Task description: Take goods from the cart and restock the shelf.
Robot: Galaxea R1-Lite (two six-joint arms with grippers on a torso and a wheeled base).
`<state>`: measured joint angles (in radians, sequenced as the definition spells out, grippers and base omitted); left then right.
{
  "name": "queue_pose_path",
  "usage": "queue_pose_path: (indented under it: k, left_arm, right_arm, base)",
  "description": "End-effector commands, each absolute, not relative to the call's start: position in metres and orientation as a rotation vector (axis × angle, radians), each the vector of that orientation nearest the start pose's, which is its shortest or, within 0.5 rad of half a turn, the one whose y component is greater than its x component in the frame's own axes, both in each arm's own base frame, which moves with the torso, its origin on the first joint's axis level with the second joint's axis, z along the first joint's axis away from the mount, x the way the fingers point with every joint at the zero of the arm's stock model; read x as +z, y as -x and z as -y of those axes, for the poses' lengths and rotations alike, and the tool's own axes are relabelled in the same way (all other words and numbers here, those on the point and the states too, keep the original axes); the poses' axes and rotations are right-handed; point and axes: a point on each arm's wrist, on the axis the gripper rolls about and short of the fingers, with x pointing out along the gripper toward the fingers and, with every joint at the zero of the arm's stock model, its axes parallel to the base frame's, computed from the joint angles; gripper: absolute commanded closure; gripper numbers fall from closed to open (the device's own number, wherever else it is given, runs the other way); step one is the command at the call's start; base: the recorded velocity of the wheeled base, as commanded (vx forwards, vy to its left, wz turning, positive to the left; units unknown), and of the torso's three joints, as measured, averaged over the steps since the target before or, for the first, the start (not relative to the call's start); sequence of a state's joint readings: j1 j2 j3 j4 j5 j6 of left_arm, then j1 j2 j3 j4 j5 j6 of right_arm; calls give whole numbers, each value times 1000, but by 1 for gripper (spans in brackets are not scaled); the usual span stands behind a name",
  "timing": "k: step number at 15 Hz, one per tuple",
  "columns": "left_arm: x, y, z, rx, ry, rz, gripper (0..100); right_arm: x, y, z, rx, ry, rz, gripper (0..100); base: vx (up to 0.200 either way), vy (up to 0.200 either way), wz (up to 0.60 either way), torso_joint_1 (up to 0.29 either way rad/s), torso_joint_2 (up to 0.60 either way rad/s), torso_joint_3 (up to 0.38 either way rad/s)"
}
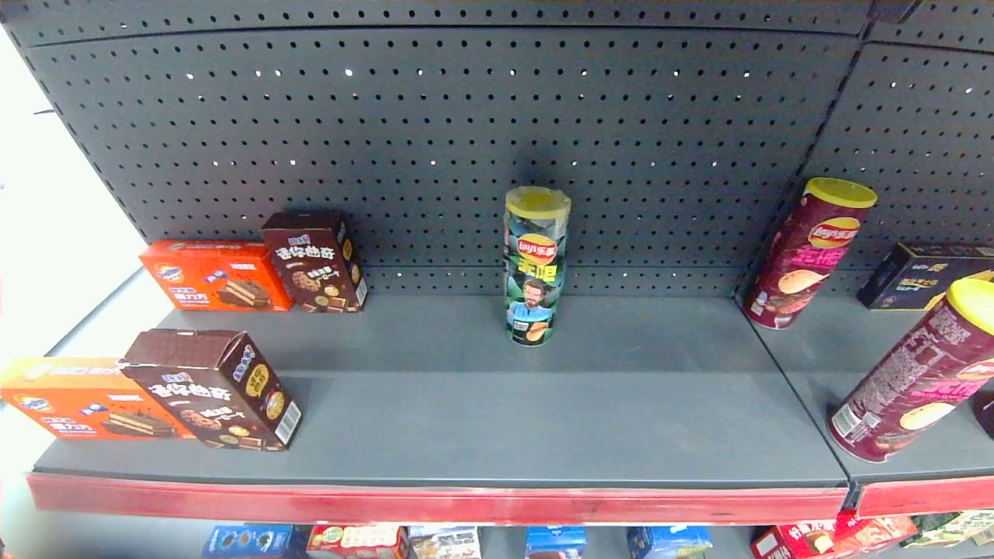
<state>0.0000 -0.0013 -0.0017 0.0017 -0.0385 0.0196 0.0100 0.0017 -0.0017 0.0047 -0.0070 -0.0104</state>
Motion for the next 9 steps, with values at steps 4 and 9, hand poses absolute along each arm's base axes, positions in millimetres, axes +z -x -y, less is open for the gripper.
queue_pose_path:
  k: [4,9]
  left_arm:
    - [76,23,1,-38,-20,0,0]
    - [76,23,1,-38,-20,-1,0]
  right_arm:
    - [76,23,0,5,12,-6,0]
    - [76,23,0,5,14,-6,0]
  base:
    - [0,0,0,0,0,0]
    - [0,0,0,0,0,0]
